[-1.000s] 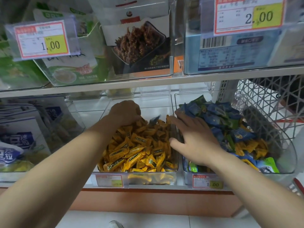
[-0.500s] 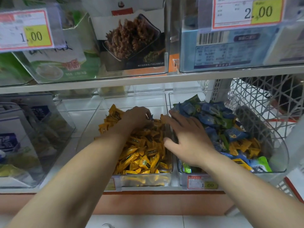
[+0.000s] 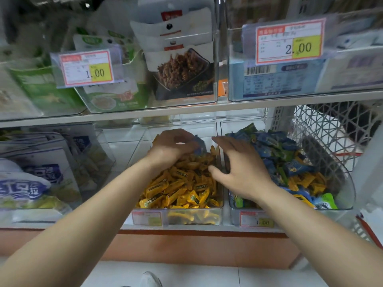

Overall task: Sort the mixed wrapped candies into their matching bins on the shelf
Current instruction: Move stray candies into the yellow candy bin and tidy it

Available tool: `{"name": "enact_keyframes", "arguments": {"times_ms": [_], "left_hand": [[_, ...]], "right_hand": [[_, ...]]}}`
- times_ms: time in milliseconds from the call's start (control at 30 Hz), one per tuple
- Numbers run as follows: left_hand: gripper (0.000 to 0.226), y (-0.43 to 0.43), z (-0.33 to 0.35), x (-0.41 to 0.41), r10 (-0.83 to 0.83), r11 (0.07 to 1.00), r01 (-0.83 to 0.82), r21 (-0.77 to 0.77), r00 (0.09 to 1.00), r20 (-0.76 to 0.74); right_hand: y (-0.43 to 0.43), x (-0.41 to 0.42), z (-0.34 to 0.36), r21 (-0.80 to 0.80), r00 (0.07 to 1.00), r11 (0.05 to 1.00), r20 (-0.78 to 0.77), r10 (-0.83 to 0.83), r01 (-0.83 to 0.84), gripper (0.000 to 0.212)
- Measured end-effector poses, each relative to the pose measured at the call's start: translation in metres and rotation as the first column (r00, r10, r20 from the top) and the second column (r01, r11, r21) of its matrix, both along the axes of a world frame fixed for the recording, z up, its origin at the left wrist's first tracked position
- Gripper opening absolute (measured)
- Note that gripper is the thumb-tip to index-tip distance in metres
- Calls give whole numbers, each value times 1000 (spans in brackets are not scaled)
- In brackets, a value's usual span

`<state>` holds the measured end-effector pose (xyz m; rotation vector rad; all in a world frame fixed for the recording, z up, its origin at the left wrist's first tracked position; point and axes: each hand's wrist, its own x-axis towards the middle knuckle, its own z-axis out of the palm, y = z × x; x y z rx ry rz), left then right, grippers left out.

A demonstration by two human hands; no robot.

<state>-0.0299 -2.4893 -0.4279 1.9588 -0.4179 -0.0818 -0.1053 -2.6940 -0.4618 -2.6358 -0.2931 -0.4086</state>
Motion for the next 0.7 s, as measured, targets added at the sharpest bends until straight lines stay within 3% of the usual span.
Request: {"name": "enact_keyframes", "arguments": {"times_ms": [133,233,333,400,467,533,633,700], "left_hand": [[9,-17,4,-31,-122,971,95,-219,986,-114],[9,-23,3,-36,-156,971,129,-201,980,-126],[13,-20,-9,-24,-42,996,37,81,998,53],[17,-16,-23,-14,-75,938,21,347,987,141],[22,-15,-37,-5,-155,848,86,523,984,89],[39,-18,-49,5,-242,757,186,627,970,4],[78,-26,-62,19,-306,619,295,728,944,-123],[100,-32,-69,26,-302,465,307,830,937,-177]], "right_hand": [[7,-9,5,381,995,919,22,99,-100,45],[-7,-9,8,420,993,905,116,23,-70,36],[-36,-7,5,266,970,957,178,-165,114,38],[-54,-7,3,55,950,959,127,-284,280,43],[-61,-7,3,-209,919,903,-46,-392,375,52],[-57,-6,6,-302,879,868,-152,-452,394,64],[-36,-4,17,-284,939,900,6,-343,331,66],[-18,-3,17,-245,981,950,43,-191,195,64]]}}
